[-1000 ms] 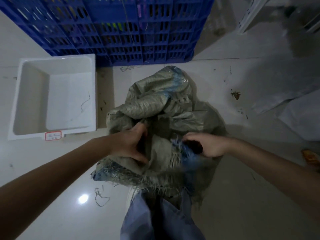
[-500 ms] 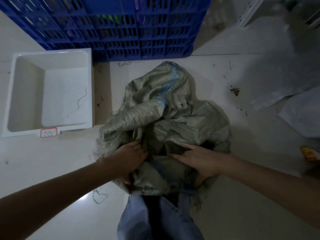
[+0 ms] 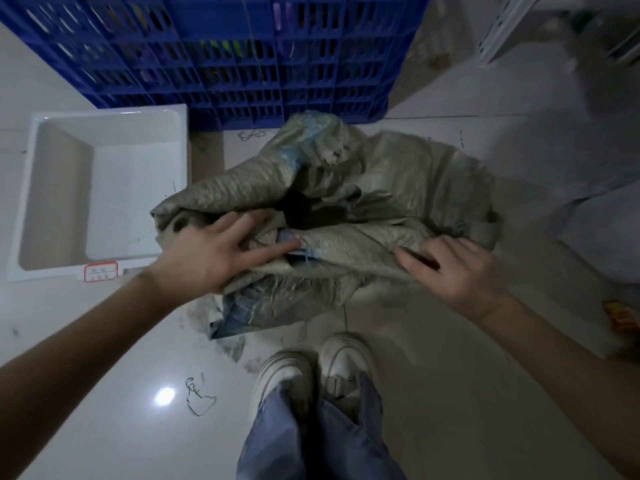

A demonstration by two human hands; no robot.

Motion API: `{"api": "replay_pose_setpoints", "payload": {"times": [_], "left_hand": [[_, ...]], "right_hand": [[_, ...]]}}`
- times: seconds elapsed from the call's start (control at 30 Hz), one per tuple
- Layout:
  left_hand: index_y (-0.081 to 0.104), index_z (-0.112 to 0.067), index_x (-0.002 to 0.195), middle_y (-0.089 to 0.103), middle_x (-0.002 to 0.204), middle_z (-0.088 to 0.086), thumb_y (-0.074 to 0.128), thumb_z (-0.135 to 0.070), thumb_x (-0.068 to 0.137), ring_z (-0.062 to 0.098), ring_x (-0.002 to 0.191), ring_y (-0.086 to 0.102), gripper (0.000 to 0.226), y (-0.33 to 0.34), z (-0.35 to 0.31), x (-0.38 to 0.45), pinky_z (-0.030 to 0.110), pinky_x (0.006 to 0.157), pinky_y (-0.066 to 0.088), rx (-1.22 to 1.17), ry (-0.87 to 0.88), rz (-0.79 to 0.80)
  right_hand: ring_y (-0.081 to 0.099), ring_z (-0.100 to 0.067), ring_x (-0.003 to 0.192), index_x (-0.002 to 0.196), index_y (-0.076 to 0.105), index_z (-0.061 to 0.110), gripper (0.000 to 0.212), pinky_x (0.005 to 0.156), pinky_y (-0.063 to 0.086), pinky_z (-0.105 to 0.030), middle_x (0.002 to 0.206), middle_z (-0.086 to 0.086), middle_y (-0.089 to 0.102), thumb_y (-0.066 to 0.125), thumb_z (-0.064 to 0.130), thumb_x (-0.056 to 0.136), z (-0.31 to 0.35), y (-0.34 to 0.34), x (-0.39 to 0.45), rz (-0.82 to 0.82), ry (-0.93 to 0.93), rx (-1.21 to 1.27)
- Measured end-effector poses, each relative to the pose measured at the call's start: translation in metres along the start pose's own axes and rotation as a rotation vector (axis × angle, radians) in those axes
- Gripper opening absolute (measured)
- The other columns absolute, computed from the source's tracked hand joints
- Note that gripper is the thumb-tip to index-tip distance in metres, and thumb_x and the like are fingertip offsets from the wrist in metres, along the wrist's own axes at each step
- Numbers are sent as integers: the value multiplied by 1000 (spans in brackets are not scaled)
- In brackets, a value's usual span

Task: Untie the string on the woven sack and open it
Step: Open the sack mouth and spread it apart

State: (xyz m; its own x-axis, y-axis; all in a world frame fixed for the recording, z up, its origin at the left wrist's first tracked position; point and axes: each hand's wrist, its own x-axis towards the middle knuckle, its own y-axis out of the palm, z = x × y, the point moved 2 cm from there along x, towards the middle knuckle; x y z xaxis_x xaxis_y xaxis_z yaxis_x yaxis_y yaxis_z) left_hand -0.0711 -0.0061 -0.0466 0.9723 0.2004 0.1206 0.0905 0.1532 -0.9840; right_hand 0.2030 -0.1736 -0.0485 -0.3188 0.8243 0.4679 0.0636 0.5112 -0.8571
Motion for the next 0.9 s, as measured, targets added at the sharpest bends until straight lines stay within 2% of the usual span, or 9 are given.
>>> {"api": "replay_pose_setpoints", "payload": {"times": [0.13, 0.23, 0.33, 0.43, 0.5, 0.6, 0.67, 0.77, 0.9], "left_hand": [[51, -33, 130, 54, 131, 13, 63, -18, 86, 27, 101, 62, 48, 55, -24, -15, 39, 85, 51, 141, 82, -160], [51, -22, 129, 38, 149, 20, 64, -17, 81, 34, 122, 54, 51, 97, -44, -31, 54, 118, 12, 180, 154, 36], [58, -20, 126, 22, 155, 21, 67, -37, 70, 36, 141, 23, 59, 99, -58, -38, 58, 116, 6, 84, 72, 334], [71, -21, 102, 62, 124, 14, 49, -43, 73, 32, 119, 50, 42, 55, -59, -16, 46, 103, 30, -265, -199, 114], [67, -16, 99, 65, 109, 13, 49, -38, 78, 32, 101, 59, 36, 28, -53, 13, 38, 89, 37, -242, -393, -78], [50, -6, 127, 54, 131, 21, 65, -35, 72, 38, 121, 52, 63, 28, -38, 58, 48, 98, 42, 118, -650, 53], [19, -3, 146, 26, 153, 22, 60, -39, 82, 38, 143, 23, 84, 46, -27, 75, 57, 113, 22, 164, -700, 286], [0, 0, 147, 14, 158, 20, 39, -25, 96, 35, 146, 13, 69, 73, -15, 80, 56, 116, 12, 282, -616, 300], [36, -2, 141, 55, 134, 21, 41, -14, 92, 34, 125, 53, 50, 77, 0, 80, 47, 107, 39, 298, -431, 8]], "right_hand": [[42, -19, 60, 87, 77, 24, 19, 53, 34, -30, 64, -3, 59, 62, 10, 85, 12, 40, -16, -7, 26, -73], [44, -22, 74, 96, 74, 17, 29, 66, 31, -33, 80, -5, 61, 49, 29, 86, 39, 74, -39, 310, 11, 34], [52, -23, 97, 109, 69, 11, 60, 89, 34, -40, 102, -8, 66, 46, 58, 78, 53, 70, -46, 569, 140, 276], [45, -25, 104, 114, 63, 11, 56, 88, 41, -42, 109, -14, 60, 50, 51, 77, 34, 50, -6, 321, 483, 301], [41, -33, 120, 131, 48, 8, 74, 96, 40, -50, 125, -21, 50, 60, 51, 72, 15, 48, 30, 292, 652, 194], [14, -44, 142, 150, 14, 14, 114, 108, 16, -66, 151, -27, 22, 70, 61, 63, 4, 66, 68, 565, 697, 91], [-4, -43, 145, 150, -7, 18, 125, 108, 7, -70, 156, -25, 5, 68, 68, 63, 3, 84, 77, 736, 670, 53], [-4, -44, 144, 150, -10, 18, 120, 110, 7, -68, 156, -25, 5, 69, 59, 69, -5, 100, 75, 799, 718, 11], [31, -42, 135, 148, 19, 15, 81, 111, 22, -59, 144, -24, 36, 64, 32, 83, -24, 108, 75, 760, 794, 74]]}}
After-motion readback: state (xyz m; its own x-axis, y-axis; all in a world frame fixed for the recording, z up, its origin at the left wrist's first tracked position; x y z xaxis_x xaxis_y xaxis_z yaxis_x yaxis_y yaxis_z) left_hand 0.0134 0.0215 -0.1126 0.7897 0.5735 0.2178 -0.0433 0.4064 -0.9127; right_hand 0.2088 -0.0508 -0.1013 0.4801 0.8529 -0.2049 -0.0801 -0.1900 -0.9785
